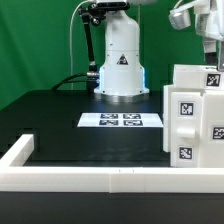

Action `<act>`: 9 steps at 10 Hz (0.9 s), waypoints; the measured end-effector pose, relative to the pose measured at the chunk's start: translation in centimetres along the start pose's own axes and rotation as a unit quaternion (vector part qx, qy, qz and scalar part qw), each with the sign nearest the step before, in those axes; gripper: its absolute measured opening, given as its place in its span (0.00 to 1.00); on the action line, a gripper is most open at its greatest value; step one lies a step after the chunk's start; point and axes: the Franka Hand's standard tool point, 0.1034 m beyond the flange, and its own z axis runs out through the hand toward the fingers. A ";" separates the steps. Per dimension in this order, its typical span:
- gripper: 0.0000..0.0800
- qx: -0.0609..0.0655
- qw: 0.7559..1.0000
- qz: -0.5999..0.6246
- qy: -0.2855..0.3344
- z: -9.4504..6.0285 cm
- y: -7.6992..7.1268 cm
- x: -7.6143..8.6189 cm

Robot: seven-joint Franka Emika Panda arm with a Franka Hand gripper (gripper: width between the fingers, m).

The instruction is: Assemble cabinet

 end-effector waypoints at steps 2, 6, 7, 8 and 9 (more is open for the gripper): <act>1.00 0.002 1.000 0.010 -0.001 0.1 -0.1 -0.3; 0.70 0.002 0.999 0.043 -0.001 0.2 -0.1 -0.4; 0.70 0.001 0.999 0.051 -0.001 0.2 -0.1 -0.4; 0.70 0.001 0.998 0.055 -0.001 0.2 0.0 -0.4; 0.70 0.001 0.998 0.056 -0.001 0.2 0.0 -0.5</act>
Offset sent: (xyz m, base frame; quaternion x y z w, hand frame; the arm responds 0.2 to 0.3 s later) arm -0.0014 -0.0001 -0.0011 0.0057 0.0003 0.0215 0.9998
